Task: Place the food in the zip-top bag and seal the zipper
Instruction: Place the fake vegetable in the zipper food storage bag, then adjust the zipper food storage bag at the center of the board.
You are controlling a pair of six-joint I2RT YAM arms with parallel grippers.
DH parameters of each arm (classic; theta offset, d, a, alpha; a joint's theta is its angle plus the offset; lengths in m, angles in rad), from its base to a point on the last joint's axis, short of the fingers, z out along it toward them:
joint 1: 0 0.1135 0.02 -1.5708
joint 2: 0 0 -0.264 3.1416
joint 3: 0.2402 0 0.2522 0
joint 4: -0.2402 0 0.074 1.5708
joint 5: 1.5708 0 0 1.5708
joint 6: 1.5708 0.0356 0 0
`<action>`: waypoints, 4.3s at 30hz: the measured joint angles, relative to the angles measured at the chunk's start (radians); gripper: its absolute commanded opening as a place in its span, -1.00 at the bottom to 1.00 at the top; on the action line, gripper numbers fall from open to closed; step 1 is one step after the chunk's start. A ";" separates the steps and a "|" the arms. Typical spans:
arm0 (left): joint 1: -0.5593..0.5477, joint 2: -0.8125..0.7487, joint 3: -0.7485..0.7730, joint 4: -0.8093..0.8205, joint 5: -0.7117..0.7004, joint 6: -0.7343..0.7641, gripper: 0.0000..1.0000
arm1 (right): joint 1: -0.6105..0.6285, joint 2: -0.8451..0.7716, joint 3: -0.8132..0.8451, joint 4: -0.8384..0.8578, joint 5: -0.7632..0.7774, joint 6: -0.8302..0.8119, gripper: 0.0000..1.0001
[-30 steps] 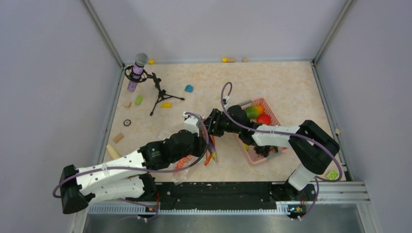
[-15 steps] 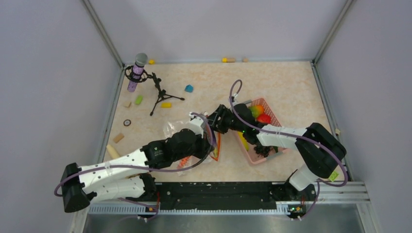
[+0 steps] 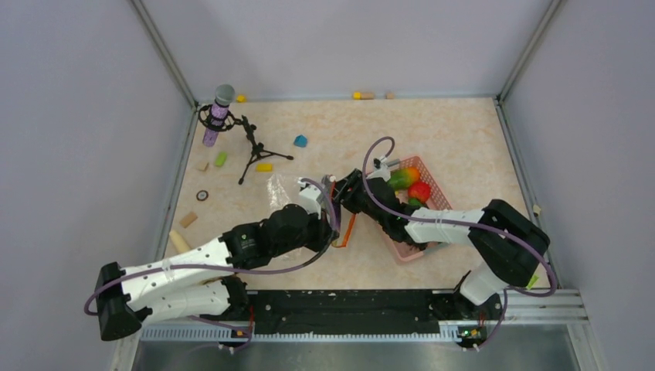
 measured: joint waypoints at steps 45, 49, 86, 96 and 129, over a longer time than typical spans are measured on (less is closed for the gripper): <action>-0.002 -0.071 -0.002 -0.070 -0.282 -0.118 -1.00 | 0.180 -0.393 -0.138 -0.338 0.311 -0.370 0.49; -0.002 -0.071 -0.002 -0.070 -0.283 -0.121 -1.00 | 0.179 -0.378 -0.143 -0.366 0.298 -0.364 0.38; -0.003 -0.394 0.027 -0.188 -0.441 -0.125 -1.00 | 0.173 -0.416 0.266 -0.557 0.046 -0.712 -1.00; -0.003 -0.502 0.023 -0.219 -0.558 -0.146 -1.00 | 0.173 -0.415 0.302 -0.657 0.051 -0.745 -1.00; -0.003 -0.229 0.065 -0.303 -0.682 -0.189 0.49 | 0.072 -0.326 0.228 -0.560 -0.124 -0.828 -1.00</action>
